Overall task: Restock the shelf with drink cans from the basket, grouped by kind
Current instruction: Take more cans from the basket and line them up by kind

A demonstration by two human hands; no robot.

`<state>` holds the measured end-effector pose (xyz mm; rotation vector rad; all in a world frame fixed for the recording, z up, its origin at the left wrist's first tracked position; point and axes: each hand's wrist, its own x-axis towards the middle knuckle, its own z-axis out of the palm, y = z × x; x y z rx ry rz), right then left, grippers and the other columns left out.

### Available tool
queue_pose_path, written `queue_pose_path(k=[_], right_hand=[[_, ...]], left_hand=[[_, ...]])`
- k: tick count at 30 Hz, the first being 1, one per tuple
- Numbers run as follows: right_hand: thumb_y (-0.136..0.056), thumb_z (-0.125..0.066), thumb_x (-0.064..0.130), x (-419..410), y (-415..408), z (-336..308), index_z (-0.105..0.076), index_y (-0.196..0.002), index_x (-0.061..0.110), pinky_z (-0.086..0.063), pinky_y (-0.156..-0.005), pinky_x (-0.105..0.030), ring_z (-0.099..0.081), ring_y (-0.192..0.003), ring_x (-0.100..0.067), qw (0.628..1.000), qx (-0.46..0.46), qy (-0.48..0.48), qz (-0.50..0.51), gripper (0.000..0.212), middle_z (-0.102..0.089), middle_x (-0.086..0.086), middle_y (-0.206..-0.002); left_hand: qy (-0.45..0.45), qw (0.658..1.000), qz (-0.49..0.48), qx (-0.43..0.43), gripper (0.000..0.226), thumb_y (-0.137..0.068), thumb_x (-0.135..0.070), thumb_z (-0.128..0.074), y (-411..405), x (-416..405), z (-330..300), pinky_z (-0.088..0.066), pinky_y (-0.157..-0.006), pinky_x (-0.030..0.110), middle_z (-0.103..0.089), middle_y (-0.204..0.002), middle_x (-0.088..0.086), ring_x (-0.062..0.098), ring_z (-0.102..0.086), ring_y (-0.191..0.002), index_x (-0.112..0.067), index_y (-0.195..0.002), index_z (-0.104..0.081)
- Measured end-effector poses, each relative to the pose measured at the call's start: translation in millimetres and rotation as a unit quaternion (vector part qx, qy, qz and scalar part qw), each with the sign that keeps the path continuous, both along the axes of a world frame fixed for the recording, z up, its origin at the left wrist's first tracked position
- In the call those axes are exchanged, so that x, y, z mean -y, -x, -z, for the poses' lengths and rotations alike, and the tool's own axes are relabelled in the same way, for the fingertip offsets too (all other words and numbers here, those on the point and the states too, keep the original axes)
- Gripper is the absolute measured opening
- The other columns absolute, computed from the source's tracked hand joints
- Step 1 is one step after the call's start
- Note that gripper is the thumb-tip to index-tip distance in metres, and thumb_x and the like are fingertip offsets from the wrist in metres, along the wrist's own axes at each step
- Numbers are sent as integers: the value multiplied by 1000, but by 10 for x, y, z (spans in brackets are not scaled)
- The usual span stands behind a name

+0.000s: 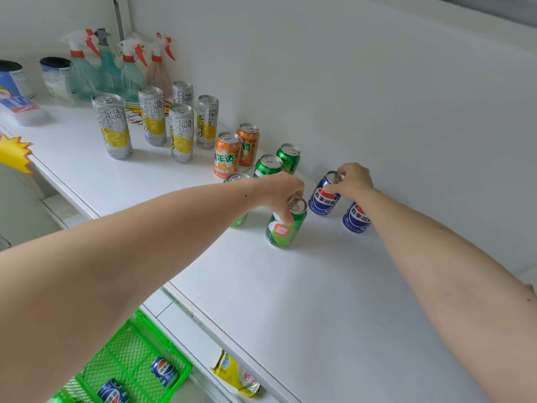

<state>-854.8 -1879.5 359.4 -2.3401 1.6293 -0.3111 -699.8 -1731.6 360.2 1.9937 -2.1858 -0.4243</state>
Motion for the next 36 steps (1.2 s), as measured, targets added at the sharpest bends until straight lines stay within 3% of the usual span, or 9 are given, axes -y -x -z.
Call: queue_pose_path(k=[3, 6, 12, 17, 25, 32, 36], right_hand=[[-73, -81, 23, -142, 83, -24, -68, -94, 1, -36, -54, -26, -59, -88, -30, 1000, -6, -6, -18, 33, -65, -12, -92], [-75, -82, 28, -270, 187, -19, -68, -94, 7, -29, -50, -23, -55, -83, -26, 1000, -11, -11, -25, 31, -62, -7, -91], [-64, -84, 34, -352, 509, 62, -61, -71, 14, -35, -65, -32, -57, -82, -31, 999, -6, 16, -49, 32, -61, -3, -73], [-64, -84, 31, -464, 860, 80, -67, -82, 7, -41, -62, -33, -57, -80, -28, 998, 8, 32, -62, 35, -61, -7, -84], [-66, -83, 28, -478, 1183, 149, -71, -94, 14, -51, -76, -38, -64, -88, -27, 999, 41, 17, -26, 33, -71, -7, -89], [-63, -85, 30, -474, 1174, 162, -70, -90, 17, -51, -76, -35, -64, -86, -23, 997, 62, 12, -33, 34, -71, -3, -87], [-59, -88, 34, -440, 1165, 146, -68, -86, 20, -49, -72, -33, -63, -84, -22, 998, 47, 9, -34, 36, -69, 0, -84]], left_hand=[[3, 1000, -15, -3, 66, -69, -33, -83, 2, 74, -6, -41, -73, 27, -58, -118, 6, 19, -50, -93, -13, -124, -51], [0, 1000, -25, -5, 65, -69, -31, -82, 36, 197, 2, -44, -75, 30, -58, -118, 8, 24, -54, -99, -12, -123, -51], [17, 1000, -26, -3, 64, -75, -31, -78, 177, 456, -60, -42, -76, 29, -56, -122, 10, 29, -55, -108, -7, -126, -50], [24, 999, -18, -13, 63, -75, -29, -78, 284, 762, -82, -42, -79, 29, -55, -125, 11, 29, -54, -112, -5, -126, -50], [34, 999, -7, 18, 67, -74, -25, -80, 418, 1138, -90, -45, -86, 37, -47, -128, 15, 31, -49, -117, -6, -130, -48], [37, 999, -13, 33, 60, -78, -25, -76, 435, 1332, 6, -42, -88, 34, -52, -126, 14, 30, -48, -119, -4, -128, -50], [40, 998, -23, 33, 52, -83, -25, -71, 409, 1349, 35, -38, -78, 30, -53, -125, 15, 31, -51, -115, -3, -126, -51]])
